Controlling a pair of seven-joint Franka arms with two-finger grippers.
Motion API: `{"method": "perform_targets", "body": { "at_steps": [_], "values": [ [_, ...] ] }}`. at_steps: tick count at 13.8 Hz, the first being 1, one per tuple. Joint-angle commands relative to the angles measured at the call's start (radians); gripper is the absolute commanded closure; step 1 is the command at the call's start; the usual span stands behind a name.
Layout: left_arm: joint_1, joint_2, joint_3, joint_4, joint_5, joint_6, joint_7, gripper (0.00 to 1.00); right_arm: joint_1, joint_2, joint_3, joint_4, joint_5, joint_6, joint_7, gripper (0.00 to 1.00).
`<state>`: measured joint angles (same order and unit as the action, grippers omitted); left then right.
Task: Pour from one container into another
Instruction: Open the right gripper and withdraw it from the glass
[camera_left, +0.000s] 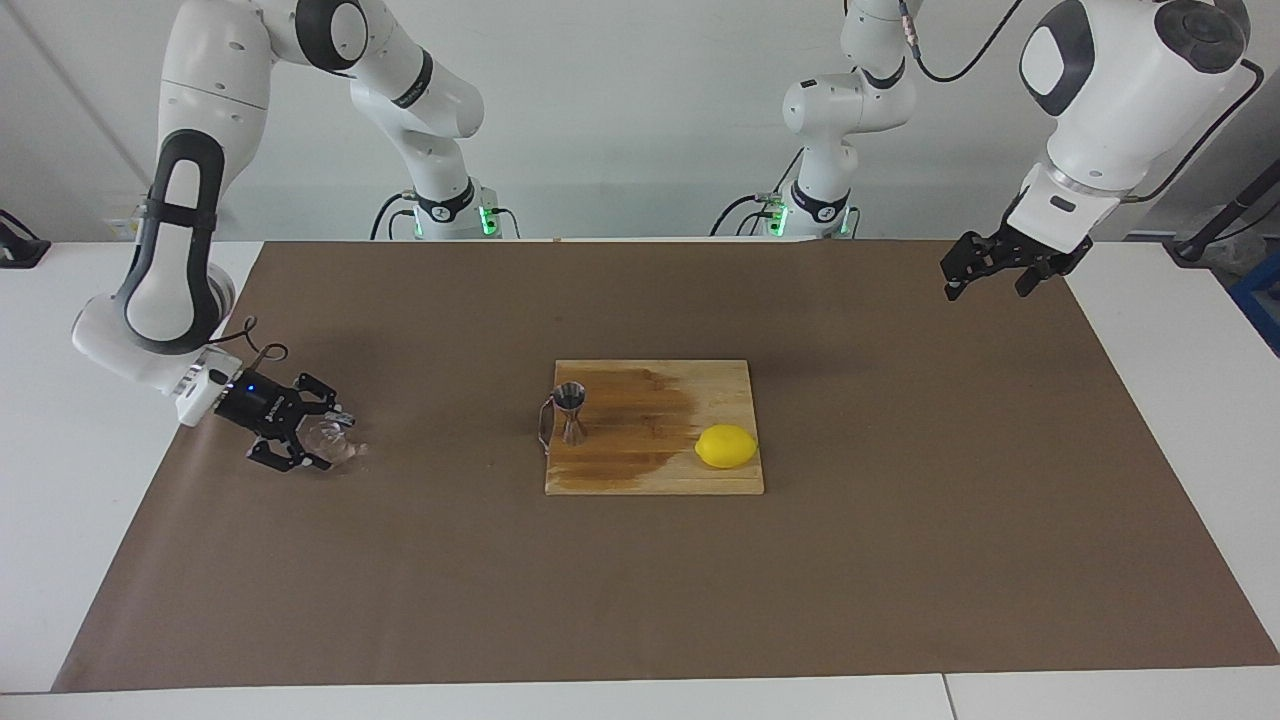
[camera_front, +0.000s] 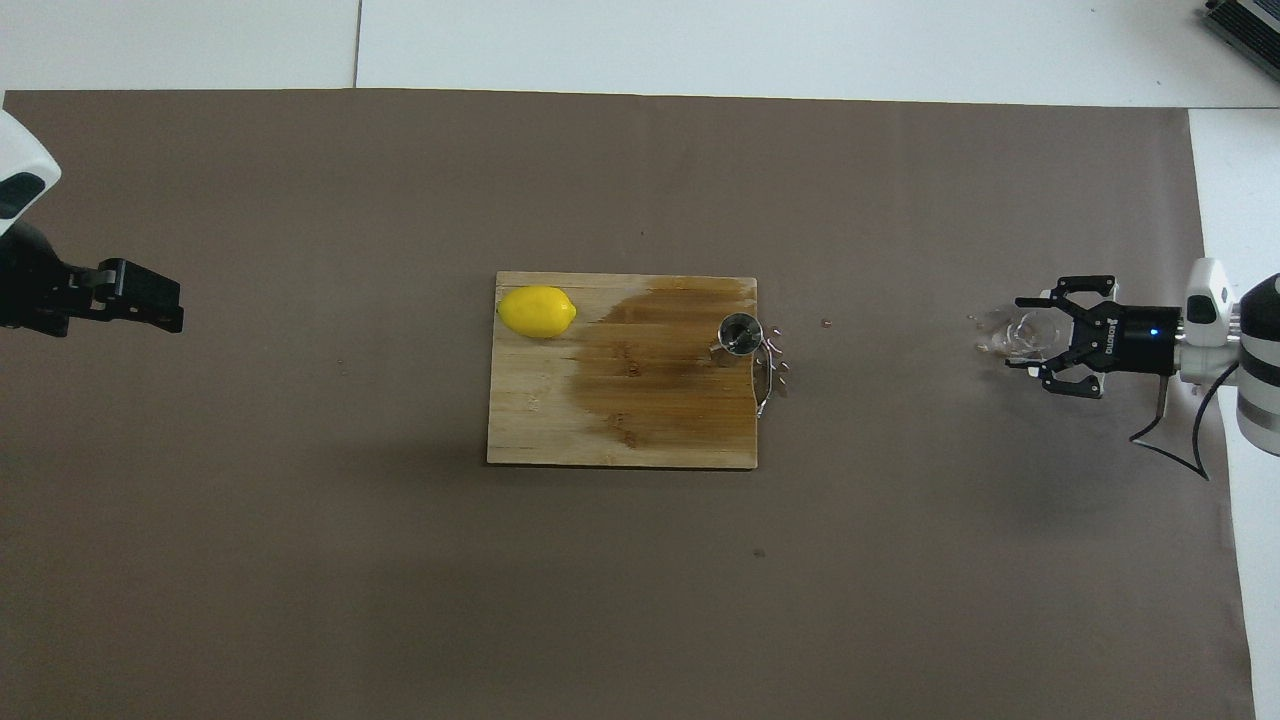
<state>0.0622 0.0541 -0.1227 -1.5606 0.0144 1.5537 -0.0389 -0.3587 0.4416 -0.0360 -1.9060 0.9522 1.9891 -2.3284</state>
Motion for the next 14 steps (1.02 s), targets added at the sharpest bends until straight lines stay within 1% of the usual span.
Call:
{"method": "perform_targets", "body": {
  "at_steps": [1,3,6,8,9,11,13,14],
  "values": [
    [0.005,-0.023,-0.003,-0.018,0.007,-0.012,-0.007,0.0,0.0,-0.035,0.024,0.002,0.049,0.01,0.058,0.0],
    [0.005,-0.025,-0.003,-0.018,0.007,-0.012,-0.007,0.0,0.001,-0.075,0.034,0.009,0.054,0.02,0.159,0.0],
    [0.005,-0.025,-0.002,-0.018,0.007,-0.012,-0.007,0.0,0.004,-0.165,0.056,0.013,0.037,0.034,0.395,0.0],
    [0.005,-0.023,-0.003,-0.018,0.007,-0.012,-0.007,0.0,0.009,-0.204,0.062,0.019,0.02,0.048,0.528,0.0],
    [0.005,-0.025,-0.002,-0.018,0.007,-0.012,-0.007,0.0,0.041,-0.225,0.059,0.019,-0.001,0.072,0.613,0.0],
    [0.005,-0.023,-0.003,-0.018,0.007,-0.012,-0.007,0.0,0.079,-0.245,0.061,0.038,-0.123,0.15,0.868,0.0],
    [0.005,-0.025,-0.003,-0.018,0.007,-0.012,-0.007,0.0,0.127,-0.242,0.061,0.071,-0.258,0.187,1.114,0.0],
    [0.005,-0.023,-0.003,-0.018,0.007,-0.012,-0.007,0.0,0.157,-0.241,0.061,0.081,-0.32,0.235,1.22,0.0]
  ]
}}
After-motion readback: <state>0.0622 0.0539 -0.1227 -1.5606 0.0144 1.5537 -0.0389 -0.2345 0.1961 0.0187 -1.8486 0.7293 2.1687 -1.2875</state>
